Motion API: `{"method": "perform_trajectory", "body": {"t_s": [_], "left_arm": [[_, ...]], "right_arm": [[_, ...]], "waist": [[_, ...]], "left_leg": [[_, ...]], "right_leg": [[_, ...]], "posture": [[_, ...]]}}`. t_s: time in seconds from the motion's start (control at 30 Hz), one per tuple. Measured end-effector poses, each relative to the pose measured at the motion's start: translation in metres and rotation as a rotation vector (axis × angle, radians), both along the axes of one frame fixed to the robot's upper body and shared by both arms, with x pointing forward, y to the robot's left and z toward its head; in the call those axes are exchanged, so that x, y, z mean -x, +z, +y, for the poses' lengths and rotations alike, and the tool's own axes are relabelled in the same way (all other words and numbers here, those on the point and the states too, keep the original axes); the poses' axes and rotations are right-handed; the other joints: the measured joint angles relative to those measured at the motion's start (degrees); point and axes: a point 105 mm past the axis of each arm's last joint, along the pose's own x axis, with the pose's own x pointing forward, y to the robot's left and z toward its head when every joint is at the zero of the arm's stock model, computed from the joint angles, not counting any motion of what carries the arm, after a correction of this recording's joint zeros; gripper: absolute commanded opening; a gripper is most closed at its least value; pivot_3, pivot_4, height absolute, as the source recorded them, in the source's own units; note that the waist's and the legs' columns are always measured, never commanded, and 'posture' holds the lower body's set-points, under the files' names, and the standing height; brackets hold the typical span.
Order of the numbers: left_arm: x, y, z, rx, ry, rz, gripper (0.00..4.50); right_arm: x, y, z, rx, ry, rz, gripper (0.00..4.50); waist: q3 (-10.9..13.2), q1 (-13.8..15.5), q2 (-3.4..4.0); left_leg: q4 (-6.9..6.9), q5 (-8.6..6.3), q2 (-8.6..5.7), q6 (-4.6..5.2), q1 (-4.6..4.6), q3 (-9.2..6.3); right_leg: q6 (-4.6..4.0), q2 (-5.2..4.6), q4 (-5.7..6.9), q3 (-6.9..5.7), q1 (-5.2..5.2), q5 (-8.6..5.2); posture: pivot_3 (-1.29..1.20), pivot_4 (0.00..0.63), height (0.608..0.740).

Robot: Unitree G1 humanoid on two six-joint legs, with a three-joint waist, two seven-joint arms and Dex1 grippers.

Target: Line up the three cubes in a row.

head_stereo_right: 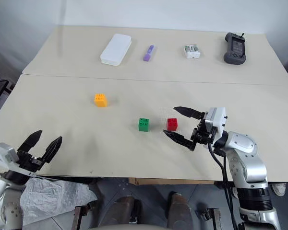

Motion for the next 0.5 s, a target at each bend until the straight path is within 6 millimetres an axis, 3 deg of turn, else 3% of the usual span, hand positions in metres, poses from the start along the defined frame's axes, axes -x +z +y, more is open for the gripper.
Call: {"method": "perform_trajectory", "body": {"t_s": [0.13,0.37,0.5], "left_arm": [[-0.013,0.012,-0.016,0.018,-0.006,0.0,4.38],[-0.084,0.048,-0.075,0.065,-0.06,0.031,4.38],[-0.115,0.044,-0.094,0.057,-0.01,0.122,4.38]], "right_arm": [[-0.005,0.003,-0.001,0.002,0.003,-0.002,4.5],[-0.007,0.007,0.001,0.002,0.026,0.0,4.5],[-0.007,0.007,0.001,0.006,0.025,0.002,4.5]], "waist": [[0.0,0.2,0.01],[0.0,0.1,0.02],[0.0,-0.2,0.04]], "left_leg": [[0.01,0.0,0.02,-0.01,0.0,-0.01],[0.01,0.02,-0.09,0.02,0.01,0.08],[-0.07,0.02,-0.16,0.03,0.07,0.13]], "right_leg": [[-0.01,0.02,0.03,-0.01,0.0,-0.01],[-0.01,0.05,0.15,-0.25,-0.08,0.0],[-0.01,0.09,0.12,-0.2,-0.09,0.0]], "posture": [[0.0,0.15,0.74],[0.0,0.15,0.74],[0.0,0.15,0.74]]}}
